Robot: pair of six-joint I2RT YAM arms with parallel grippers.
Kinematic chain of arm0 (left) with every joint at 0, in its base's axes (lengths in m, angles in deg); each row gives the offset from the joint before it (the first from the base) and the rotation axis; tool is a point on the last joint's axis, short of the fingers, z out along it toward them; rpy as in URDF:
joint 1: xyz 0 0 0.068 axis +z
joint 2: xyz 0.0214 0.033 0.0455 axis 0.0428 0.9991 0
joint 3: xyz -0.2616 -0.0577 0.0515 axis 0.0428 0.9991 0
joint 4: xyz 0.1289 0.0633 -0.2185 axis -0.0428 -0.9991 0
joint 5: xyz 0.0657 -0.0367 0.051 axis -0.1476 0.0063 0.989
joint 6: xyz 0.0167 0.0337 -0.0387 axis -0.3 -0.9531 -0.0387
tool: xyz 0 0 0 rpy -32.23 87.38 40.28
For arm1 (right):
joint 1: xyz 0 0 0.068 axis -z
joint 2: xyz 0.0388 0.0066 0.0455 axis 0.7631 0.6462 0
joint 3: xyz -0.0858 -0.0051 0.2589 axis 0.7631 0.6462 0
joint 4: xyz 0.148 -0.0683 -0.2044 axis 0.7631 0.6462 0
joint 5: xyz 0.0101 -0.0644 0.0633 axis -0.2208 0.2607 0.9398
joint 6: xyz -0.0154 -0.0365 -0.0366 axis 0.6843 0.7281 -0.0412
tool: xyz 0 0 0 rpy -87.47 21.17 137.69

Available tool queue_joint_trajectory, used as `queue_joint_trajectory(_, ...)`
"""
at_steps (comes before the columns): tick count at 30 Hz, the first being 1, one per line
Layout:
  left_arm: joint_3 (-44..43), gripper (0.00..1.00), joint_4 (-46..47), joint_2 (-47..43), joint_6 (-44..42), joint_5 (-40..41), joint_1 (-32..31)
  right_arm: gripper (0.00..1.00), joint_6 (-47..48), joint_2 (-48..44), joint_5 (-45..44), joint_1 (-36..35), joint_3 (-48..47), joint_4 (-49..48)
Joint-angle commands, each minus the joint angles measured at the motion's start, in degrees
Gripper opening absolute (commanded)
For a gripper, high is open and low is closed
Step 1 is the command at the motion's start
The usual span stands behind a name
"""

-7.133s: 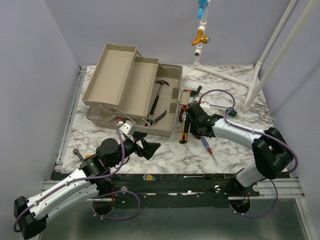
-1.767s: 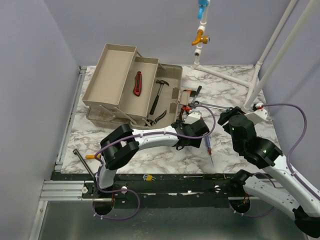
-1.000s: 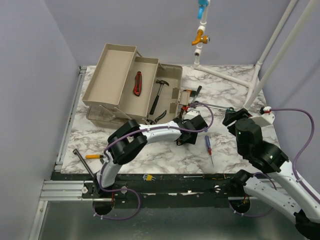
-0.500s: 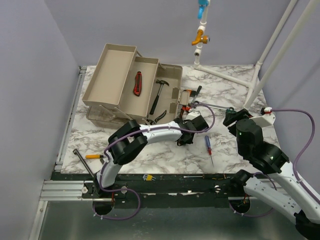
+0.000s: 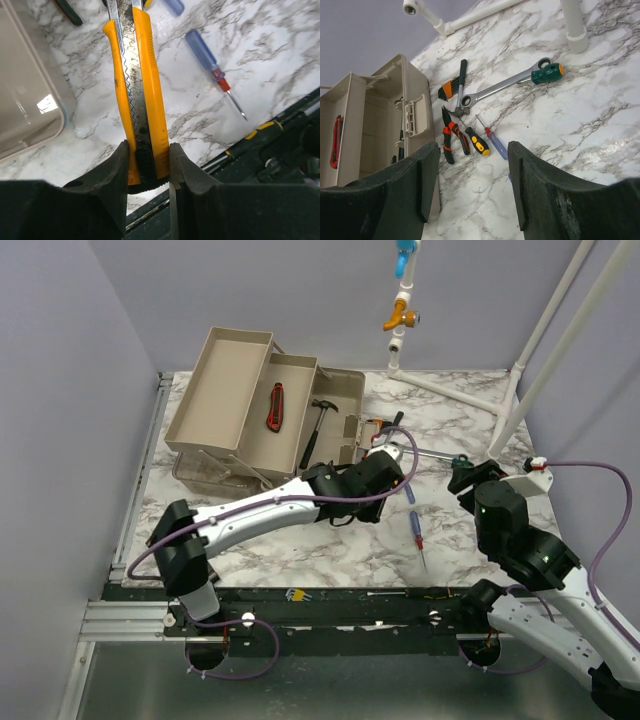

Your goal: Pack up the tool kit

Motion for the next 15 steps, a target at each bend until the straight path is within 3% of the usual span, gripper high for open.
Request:
queue_joint_trajectory(1, 1.6, 0.00, -1.0, -8.9, -4.4, -4.1, 3.3, 0.63, 0.0, 0.2, -1.7, -0.1, 0.8, -0.8)
queue_joint_trajectory(8, 1.7, 0.00, -2.4, -15.3, -10.8, -1.0, 17.2, 0.62, 3.0, 3.0, 2.7, -0.2, 1.0, -4.2)
queue_joint_trajectory(15, 1.1, 0.00, -0.5, -14.4, -14.2, -2.3, 31.6, 0.61, 4.0, 5.1, 5.4, -0.2, 0.0, -4.8)
